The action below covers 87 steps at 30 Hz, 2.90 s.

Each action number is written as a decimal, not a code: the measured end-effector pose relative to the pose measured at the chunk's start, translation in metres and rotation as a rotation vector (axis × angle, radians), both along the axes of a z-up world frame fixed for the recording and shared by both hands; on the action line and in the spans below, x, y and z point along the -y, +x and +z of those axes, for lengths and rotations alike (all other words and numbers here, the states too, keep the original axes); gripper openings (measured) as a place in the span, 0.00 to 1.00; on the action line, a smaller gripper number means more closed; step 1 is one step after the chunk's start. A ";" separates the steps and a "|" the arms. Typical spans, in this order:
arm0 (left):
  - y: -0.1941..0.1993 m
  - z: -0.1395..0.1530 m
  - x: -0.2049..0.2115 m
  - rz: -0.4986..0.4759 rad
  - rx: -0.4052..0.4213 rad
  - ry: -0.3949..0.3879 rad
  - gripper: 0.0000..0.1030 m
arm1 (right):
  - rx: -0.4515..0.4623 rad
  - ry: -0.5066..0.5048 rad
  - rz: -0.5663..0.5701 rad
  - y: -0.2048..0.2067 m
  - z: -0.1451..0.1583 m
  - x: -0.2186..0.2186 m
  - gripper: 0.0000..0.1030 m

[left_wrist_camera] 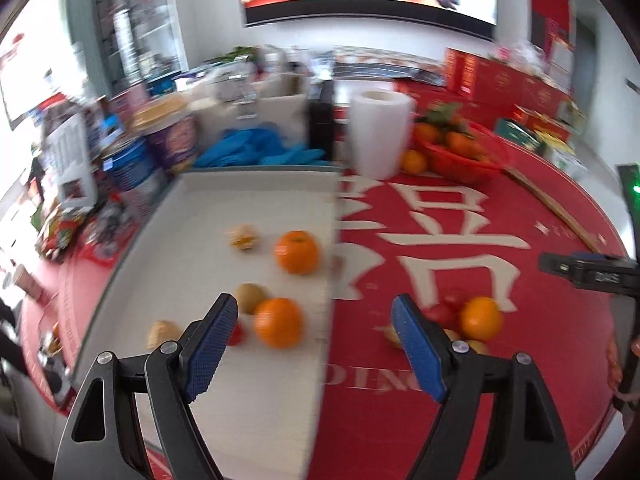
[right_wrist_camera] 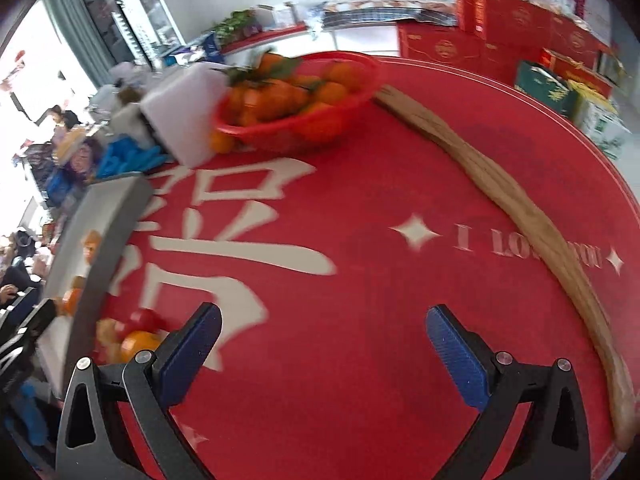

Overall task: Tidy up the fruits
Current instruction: 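Move both tools back toward the loose fruits on the tablecloth, then lower the left tool onto the dried papery fruit and close on it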

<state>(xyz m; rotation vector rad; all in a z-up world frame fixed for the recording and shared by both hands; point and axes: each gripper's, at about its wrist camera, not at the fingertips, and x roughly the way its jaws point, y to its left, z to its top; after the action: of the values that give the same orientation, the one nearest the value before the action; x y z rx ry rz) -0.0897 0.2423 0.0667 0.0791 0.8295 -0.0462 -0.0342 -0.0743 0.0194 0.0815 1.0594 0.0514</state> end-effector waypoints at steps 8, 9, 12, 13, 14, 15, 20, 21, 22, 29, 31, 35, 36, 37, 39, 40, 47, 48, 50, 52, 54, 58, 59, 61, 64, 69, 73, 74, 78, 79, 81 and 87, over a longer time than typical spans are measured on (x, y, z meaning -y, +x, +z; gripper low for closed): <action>0.002 -0.014 0.041 -0.120 -0.047 0.053 0.69 | 0.036 -0.082 -0.013 -0.019 -0.008 0.019 1.00; 0.005 -0.017 0.043 -0.127 -0.070 0.045 0.64 | 0.042 -0.092 -0.007 -0.020 -0.009 0.017 1.00; 0.007 -0.025 0.049 -0.132 -0.105 0.033 0.62 | 0.059 -0.150 0.009 -0.022 -0.013 0.009 1.00; 0.007 -0.026 0.052 -0.134 -0.100 0.024 0.63 | 0.061 -0.169 0.012 -0.022 -0.014 0.007 1.00; 0.007 -0.026 0.055 -0.137 -0.105 0.018 0.63 | 0.060 -0.187 0.014 -0.021 -0.016 0.004 1.00; 0.007 -0.027 0.057 -0.139 -0.109 0.009 0.63 | 0.060 -0.201 0.013 -0.020 -0.016 0.003 1.00; 0.014 -0.046 0.068 -0.121 -0.173 -0.033 0.62 | 0.068 -0.202 0.007 -0.018 -0.018 0.002 1.00; 0.016 -0.049 0.067 -0.105 -0.154 -0.083 0.62 | 0.069 -0.202 0.007 -0.018 -0.018 0.003 1.00; 0.018 -0.051 0.068 -0.102 -0.151 -0.098 0.62 | 0.070 -0.202 0.007 -0.018 -0.018 0.002 1.00; 0.032 -0.061 0.096 -0.170 -0.163 -0.100 0.62 | 0.074 -0.203 0.000 -0.018 -0.018 0.001 1.00; 0.033 -0.059 0.091 -0.161 -0.150 -0.102 0.62 | 0.074 -0.201 0.000 -0.018 -0.018 0.001 1.00; 0.030 -0.055 0.076 -0.149 -0.143 -0.095 0.62 | 0.078 -0.194 -0.002 -0.017 -0.017 0.002 1.00; 0.030 -0.057 0.073 -0.149 -0.144 -0.093 0.62 | 0.078 -0.195 -0.002 -0.017 -0.017 0.002 1.00; 0.030 -0.056 0.072 -0.150 -0.144 -0.090 0.62 | 0.077 -0.197 -0.002 -0.017 -0.017 0.002 1.00; 0.032 -0.056 0.076 -0.161 -0.148 -0.078 0.62 | 0.076 -0.202 -0.001 -0.017 -0.018 0.001 1.00; 0.034 -0.054 0.078 -0.163 -0.147 -0.071 0.62 | 0.076 -0.202 -0.001 -0.017 -0.018 0.001 1.00; 0.067 -0.042 0.081 -0.145 -0.210 -0.147 0.62 | 0.076 -0.201 -0.001 -0.017 -0.018 0.000 1.00; 0.070 -0.046 0.080 -0.136 -0.233 -0.152 0.61 | 0.076 -0.202 -0.001 -0.017 -0.018 0.000 1.00; 0.072 -0.048 0.077 -0.125 -0.234 -0.187 0.60 | 0.076 -0.203 -0.001 -0.017 -0.018 0.000 1.00; 0.072 -0.048 0.078 -0.123 -0.241 -0.203 0.50 | 0.076 -0.201 -0.001 -0.017 -0.018 0.001 1.00; 0.071 -0.048 0.079 -0.125 -0.247 -0.210 0.46 | 0.076 -0.202 -0.001 -0.017 -0.018 0.000 1.00; 0.072 -0.048 0.078 -0.123 -0.256 -0.233 0.38 | 0.076 -0.202 -0.001 -0.017 -0.018 0.000 1.00; 0.073 -0.048 0.077 -0.116 -0.259 -0.236 0.38 | 0.076 -0.202 -0.001 -0.017 -0.018 0.000 1.00; 0.073 -0.044 0.073 -0.102 -0.243 -0.229 0.39 | 0.077 -0.202 -0.001 -0.017 -0.018 0.000 1.00; 0.072 -0.040 0.062 -0.083 -0.222 -0.251 0.43 | 0.077 -0.202 -0.001 -0.017 -0.018 0.000 1.00; 0.075 -0.045 0.055 -0.064 -0.241 -0.242 0.46 | 0.077 -0.201 -0.001 -0.017 -0.017 0.000 1.00; 0.073 -0.047 0.069 -0.091 -0.242 -0.197 0.46 | 0.077 -0.201 -0.001 -0.017 -0.017 0.000 1.00; 0.072 -0.047 0.073 -0.096 -0.234 -0.175 0.46 | 0.077 -0.201 -0.001 -0.017 -0.018 0.000 1.00; 0.071 -0.048 0.076 -0.081 -0.222 -0.146 0.46 | 0.077 -0.201 -0.001 -0.017 -0.017 -0.001 1.00; 0.070 -0.048 0.075 -0.077 -0.219 -0.143 0.43 | 0.077 -0.202 -0.001 -0.017 -0.017 -0.001 1.00; 0.067 -0.048 0.076 -0.078 -0.207 -0.103 0.37 | 0.077 -0.202 -0.001 -0.017 -0.017 -0.001 1.00; 0.061 -0.050 0.076 -0.072 -0.172 -0.076 0.46 | 0.077 -0.201 0.000 -0.017 -0.017 -0.001 1.00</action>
<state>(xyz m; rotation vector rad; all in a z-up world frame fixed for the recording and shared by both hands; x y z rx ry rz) -0.0286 0.1664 0.0164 0.0338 0.9953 -0.1541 -0.0514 -0.0733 0.0021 -0.1019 0.9825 -0.0523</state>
